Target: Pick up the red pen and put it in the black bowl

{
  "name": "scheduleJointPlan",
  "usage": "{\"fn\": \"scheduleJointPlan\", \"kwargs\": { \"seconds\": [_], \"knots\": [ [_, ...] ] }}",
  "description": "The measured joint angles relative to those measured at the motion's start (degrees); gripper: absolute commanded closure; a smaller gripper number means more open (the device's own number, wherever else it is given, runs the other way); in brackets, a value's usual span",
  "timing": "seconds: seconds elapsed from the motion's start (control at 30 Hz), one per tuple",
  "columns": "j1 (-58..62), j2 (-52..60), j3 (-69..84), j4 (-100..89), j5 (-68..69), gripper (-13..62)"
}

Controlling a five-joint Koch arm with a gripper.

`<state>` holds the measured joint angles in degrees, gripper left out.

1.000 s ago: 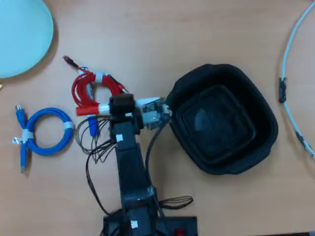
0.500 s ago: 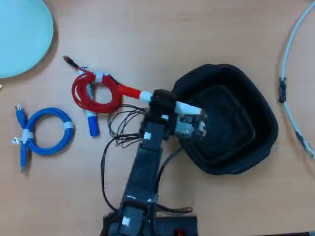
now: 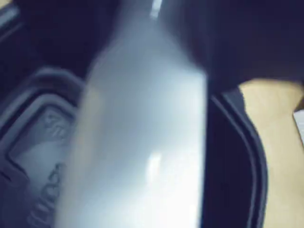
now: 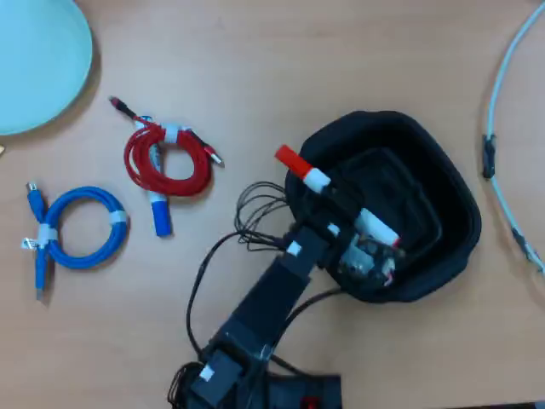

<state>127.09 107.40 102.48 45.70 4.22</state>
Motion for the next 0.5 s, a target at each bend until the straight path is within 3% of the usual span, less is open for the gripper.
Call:
{"fn": "scheduleJointPlan", "kwargs": {
  "seconds": [0.5],
  "knots": [
    [5.45, -18.46, -0.09, -4.75, 2.37, 55.9]
  ]
}}
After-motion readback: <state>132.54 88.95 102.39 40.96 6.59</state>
